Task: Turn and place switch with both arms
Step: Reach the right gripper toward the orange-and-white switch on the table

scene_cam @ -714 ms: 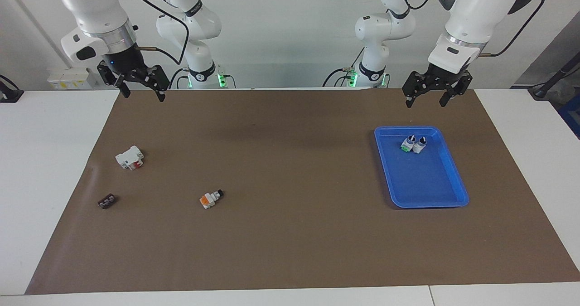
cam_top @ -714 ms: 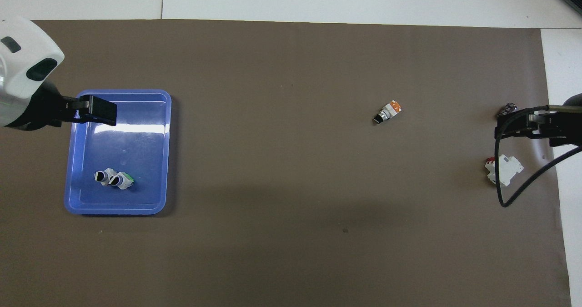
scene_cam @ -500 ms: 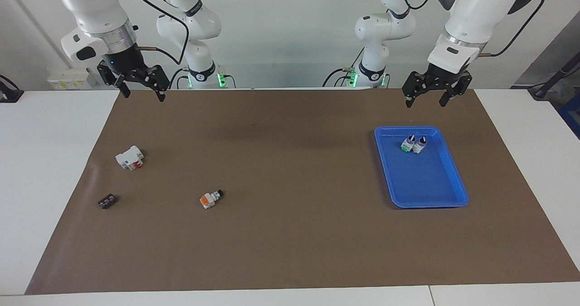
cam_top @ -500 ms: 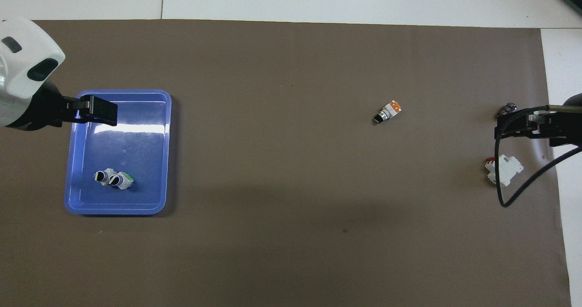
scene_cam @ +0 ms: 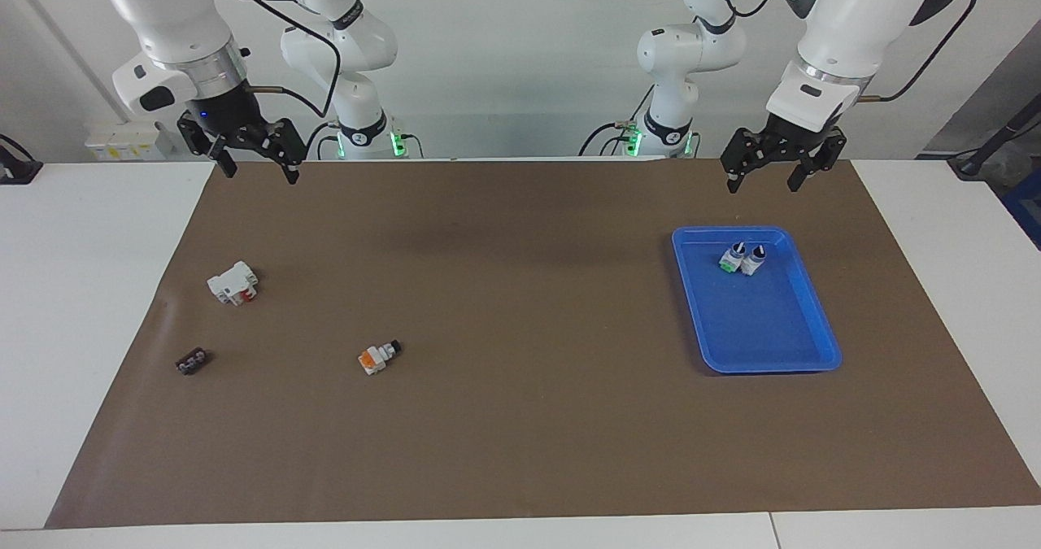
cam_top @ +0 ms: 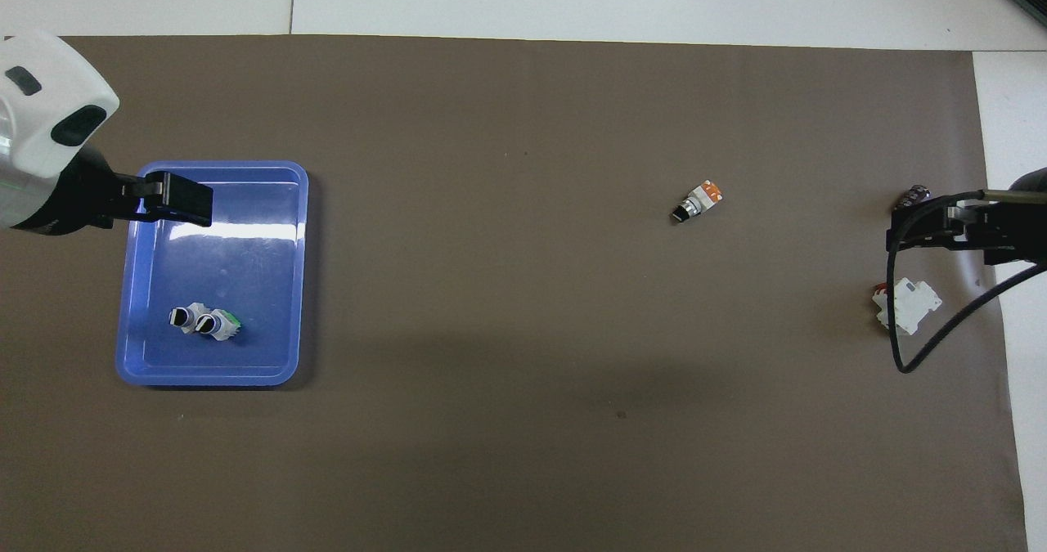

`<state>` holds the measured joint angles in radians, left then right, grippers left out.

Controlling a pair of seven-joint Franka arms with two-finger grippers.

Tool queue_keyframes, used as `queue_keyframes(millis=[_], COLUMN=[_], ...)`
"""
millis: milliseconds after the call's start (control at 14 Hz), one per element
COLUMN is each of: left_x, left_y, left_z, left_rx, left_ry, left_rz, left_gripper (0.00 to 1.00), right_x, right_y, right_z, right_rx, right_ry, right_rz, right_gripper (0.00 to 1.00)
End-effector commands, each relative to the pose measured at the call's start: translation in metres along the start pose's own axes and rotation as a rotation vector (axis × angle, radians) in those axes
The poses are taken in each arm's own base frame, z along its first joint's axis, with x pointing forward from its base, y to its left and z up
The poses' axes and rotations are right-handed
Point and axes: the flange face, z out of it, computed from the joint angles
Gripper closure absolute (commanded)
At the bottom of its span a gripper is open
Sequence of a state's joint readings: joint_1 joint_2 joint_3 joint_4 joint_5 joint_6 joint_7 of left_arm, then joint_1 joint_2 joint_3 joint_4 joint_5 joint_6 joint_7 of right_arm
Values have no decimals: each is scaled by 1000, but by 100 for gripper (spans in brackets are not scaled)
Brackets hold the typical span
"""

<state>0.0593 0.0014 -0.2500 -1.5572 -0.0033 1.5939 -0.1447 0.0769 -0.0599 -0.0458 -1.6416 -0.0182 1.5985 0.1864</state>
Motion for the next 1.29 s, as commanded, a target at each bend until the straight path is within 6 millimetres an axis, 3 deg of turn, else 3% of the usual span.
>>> queue_keyframes(millis=[0,214,571,857,1071,1214], left_x=[-10,-11,-11,-10,-12,-12], left_y=[-3,-3,-3,-8,-8,-8], left_z=[0,0,-1,1,3,4], left_rx=[-4,-3,-3,-3,-1,0], left_ry=[-17,-18,-14,-17,-20,-21], left_rz=[-15,-15,-9,-12,-13,-13], left_gripper=[0,0,0,0,0,0], right_x=[-2,8,63,104,106,101], right_y=[-3,-5,-66,-91,-97,-111], right_z=[37,78,197,249,287,313], right_rx=[32,49,67,83,70,59], right_ry=[60,116,115,132,91,53], right_rz=[27,145,408,516,598,642], right_gripper=[0,0,0,0,0,0])
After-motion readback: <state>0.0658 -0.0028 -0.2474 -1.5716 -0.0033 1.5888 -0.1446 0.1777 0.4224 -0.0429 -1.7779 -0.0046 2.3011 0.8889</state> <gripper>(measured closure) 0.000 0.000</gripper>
